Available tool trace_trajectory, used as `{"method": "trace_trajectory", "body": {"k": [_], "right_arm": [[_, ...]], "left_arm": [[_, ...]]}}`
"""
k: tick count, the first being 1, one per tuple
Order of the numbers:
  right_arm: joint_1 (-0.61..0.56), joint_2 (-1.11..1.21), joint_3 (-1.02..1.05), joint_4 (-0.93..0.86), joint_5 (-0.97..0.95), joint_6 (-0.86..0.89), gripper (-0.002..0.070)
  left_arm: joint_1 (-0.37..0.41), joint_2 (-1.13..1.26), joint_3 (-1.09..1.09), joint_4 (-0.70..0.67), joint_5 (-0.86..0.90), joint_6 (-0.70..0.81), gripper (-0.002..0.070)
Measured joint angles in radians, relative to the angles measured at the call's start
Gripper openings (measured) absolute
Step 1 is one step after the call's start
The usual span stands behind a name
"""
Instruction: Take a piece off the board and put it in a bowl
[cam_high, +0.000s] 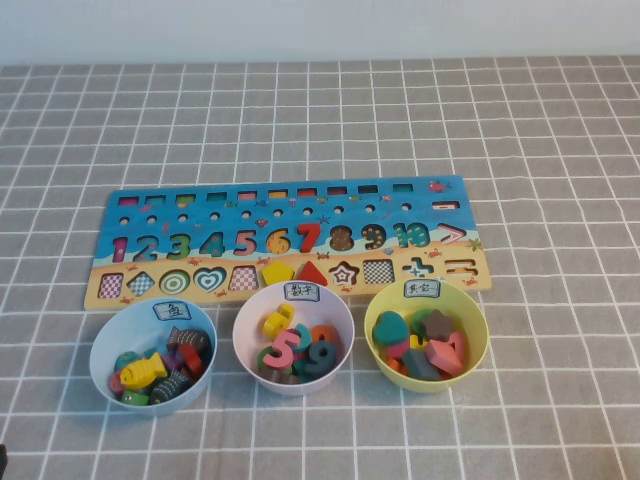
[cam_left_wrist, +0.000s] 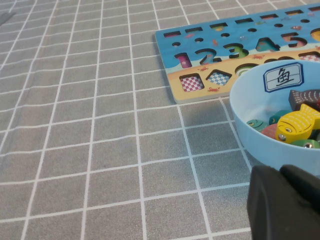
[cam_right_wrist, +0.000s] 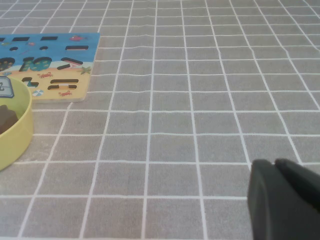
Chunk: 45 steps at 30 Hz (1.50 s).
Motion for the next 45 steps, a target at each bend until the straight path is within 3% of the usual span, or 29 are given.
{"method": "trace_trajectory", "body": {"k": [36,45], "right_arm": [[0.0,0.0,0.0,0.001,-0.002,0.0,-0.0017],[0.0,0.0,0.0,0.145,-0.059,0.0,-0.0017]], "left_arm": [[0.0,0.0,0.0,0.0,0.0,0.0,-0.0001],[0.0,0.0,0.0,0.0,0.0,0.0,-0.0001]]}}
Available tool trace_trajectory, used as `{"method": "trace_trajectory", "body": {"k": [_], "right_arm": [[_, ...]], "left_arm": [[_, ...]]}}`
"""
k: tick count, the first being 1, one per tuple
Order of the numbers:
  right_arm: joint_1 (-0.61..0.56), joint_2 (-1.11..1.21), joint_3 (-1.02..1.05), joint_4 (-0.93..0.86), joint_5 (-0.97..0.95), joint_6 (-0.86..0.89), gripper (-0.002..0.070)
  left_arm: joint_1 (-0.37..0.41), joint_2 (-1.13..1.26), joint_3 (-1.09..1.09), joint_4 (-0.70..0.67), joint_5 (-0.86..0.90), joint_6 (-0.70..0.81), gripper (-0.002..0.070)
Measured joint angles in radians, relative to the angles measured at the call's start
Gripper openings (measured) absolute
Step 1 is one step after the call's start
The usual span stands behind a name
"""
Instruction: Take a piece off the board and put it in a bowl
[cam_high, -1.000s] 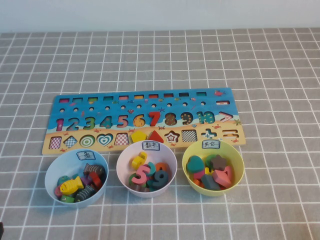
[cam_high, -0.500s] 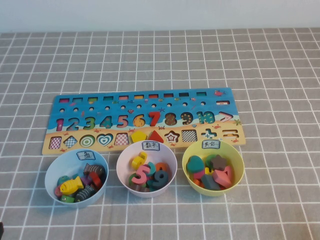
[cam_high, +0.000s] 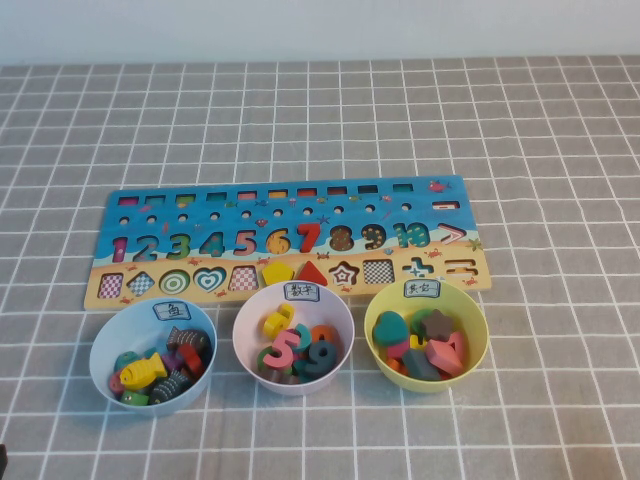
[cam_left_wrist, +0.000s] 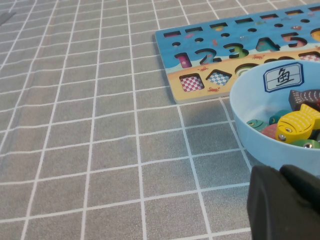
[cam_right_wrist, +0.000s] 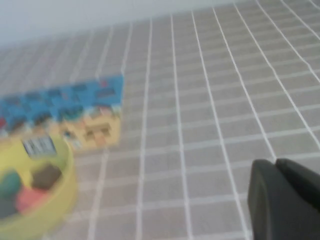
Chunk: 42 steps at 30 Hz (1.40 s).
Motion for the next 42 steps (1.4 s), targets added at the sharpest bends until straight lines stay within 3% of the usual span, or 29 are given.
{"method": "trace_trajectory", "body": {"k": [8,17,25,33,42], "right_arm": [[0.0,0.0,0.0,0.31,-0.211,0.0,-0.0017],[0.0,0.0,0.0,0.452,-0.222,0.0,-0.0017],[0.0,0.142,-0.091,0.506,0.036,0.0,-0.0017],[0.0,0.573,-0.381,0.429,0.355,-0.082,-0.0017],[0.002,1.021,-0.673,0.308,0.51,-0.133,-0.0017]], "left_arm": [[0.0,0.0,0.0,0.001,0.0,0.0,-0.0001],[0.0,0.0,0.0,0.001,0.0,0.0,-0.0001],[0.0,0.0,0.0,0.001,0.0,0.0,-0.0001],[0.0,0.0,0.0,0.001,0.0,0.0,-0.0001],[0.0,0.0,0.0,0.001,0.0,0.0,-0.0001]]}}
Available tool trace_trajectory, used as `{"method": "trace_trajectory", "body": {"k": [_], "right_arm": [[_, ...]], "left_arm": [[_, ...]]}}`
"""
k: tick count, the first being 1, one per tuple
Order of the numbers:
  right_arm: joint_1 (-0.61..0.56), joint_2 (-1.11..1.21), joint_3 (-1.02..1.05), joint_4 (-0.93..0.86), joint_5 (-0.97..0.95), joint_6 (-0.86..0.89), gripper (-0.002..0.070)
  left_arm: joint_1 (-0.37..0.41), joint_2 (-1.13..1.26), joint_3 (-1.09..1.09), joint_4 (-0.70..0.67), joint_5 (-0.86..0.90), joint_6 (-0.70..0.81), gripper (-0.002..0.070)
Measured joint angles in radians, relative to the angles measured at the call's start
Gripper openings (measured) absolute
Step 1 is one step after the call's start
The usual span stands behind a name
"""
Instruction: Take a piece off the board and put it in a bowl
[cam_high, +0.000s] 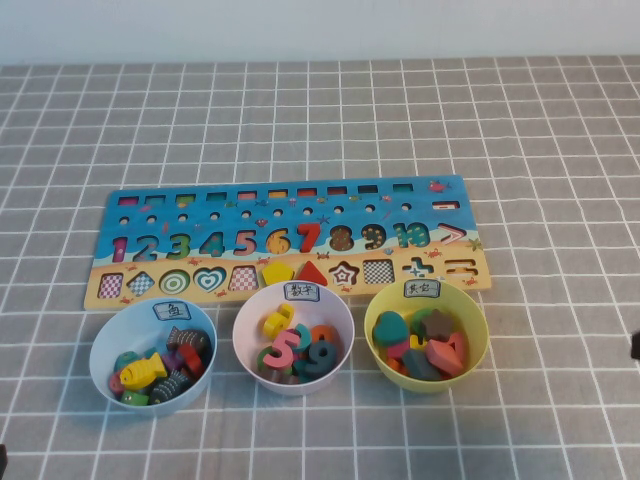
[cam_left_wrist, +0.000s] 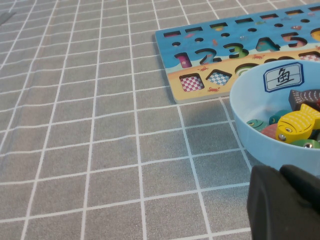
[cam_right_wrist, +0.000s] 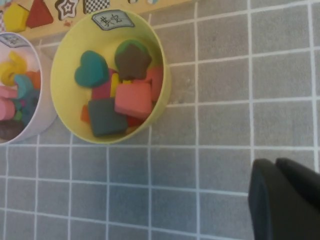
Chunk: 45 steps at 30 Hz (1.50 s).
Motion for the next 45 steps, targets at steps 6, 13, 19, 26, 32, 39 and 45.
{"method": "trace_trajectory", "body": {"k": [6,13,19,26,32,39,45], "right_arm": [[0.134,0.21,-0.199,-0.039,0.012,0.006,-0.0017],[0.374,0.463,-0.459,-0.153,0.025,0.124,-0.0017],[0.526,0.689,-0.742,-0.274,0.122,0.217,-0.0017],[0.599,0.948,-1.097,-0.315,0.281,0.251,-0.0017],[0.61,1.15,-1.382,-0.341,0.394,0.258,-0.0008],[0.614,1.293,-1.585,-0.348,0.407,0.325,0.0176],[0.614,1.337,-1.609,-0.372,0.411,0.35,0.0325]], "left_arm": [[0.0,0.0,0.0,0.0,0.0,0.0,-0.0001],[0.0,0.0,0.0,0.0,0.0,0.0,-0.0001],[0.0,0.0,0.0,0.0,0.0,0.0,-0.0001],[0.0,0.0,0.0,0.0,0.0,0.0,-0.0001],[0.0,0.0,0.0,0.0,0.0,0.0,-0.0001],[0.0,0.0,0.0,0.0,0.0,0.0,-0.0001],[0.0,0.0,0.0,0.0,0.0,0.0,-0.0001]]}}
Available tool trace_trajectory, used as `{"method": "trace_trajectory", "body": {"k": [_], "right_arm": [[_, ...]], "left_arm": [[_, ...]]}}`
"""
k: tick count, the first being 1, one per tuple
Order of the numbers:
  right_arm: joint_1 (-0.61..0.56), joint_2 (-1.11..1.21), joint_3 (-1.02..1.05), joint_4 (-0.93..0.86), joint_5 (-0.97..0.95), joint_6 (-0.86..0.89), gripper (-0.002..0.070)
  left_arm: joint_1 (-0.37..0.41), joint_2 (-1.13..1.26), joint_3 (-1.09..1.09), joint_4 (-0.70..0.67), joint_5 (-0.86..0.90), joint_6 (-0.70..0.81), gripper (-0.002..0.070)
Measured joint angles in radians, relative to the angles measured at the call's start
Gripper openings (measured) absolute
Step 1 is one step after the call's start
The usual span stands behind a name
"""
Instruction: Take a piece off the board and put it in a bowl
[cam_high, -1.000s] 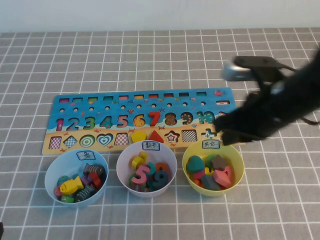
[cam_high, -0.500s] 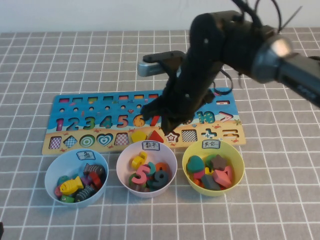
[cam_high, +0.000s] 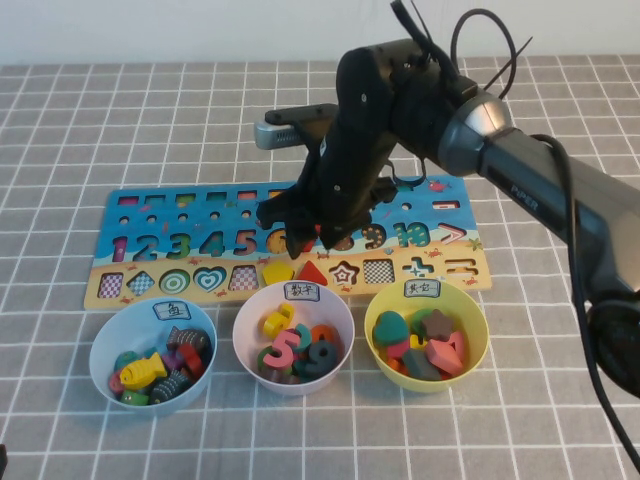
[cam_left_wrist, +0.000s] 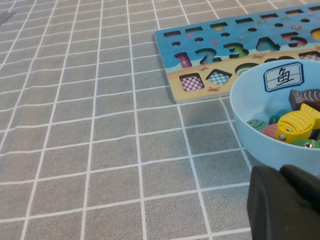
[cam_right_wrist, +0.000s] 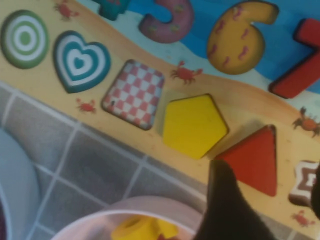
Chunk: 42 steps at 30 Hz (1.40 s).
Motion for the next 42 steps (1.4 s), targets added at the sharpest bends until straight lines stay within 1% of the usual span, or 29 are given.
{"method": "trace_trajectory", "body": {"k": [8,15,17,20,24,28,35,39,42], "right_arm": [[0.0,0.006,-0.001,-0.044,0.0,-0.014,0.034],[0.003,0.006,-0.001,-0.055,0.0,0.024,0.034],[0.007,0.006,-0.001,-0.067,0.0,0.0,0.034],[0.014,0.006,-0.001,-0.079,0.0,-0.132,0.034],[0.02,0.006,-0.001,-0.069,0.0,-0.41,0.034],[0.02,0.006,-0.002,-0.058,0.0,-0.621,0.034],[0.011,0.006,-0.002,-0.03,0.0,-0.873,0.0337],[-0.011,0.006,-0.002,0.036,0.0,-1.018,0.0305],[-0.019,0.006,-0.002,0.059,0.0,-1.075,0.0291]], "left_arm": [[0.0,0.0,0.0,0.0,0.0,0.0,-0.0001],[0.0,0.0,0.0,0.0,0.0,0.0,-0.0001],[0.0,0.0,0.0,0.0,0.0,0.0,-0.0001],[0.0,0.0,0.0,0.0,0.0,0.0,-0.0001],[0.0,0.0,0.0,0.0,0.0,0.0,-0.0001],[0.0,0.0,0.0,0.0,0.0,0.0,-0.0001],[0.0,0.0,0.0,0.0,0.0,0.0,-0.0001],[0.0,0.0,0.0,0.0,0.0,0.0,-0.0001],[0.0,0.0,0.0,0.0,0.0,0.0,-0.0001]]}}
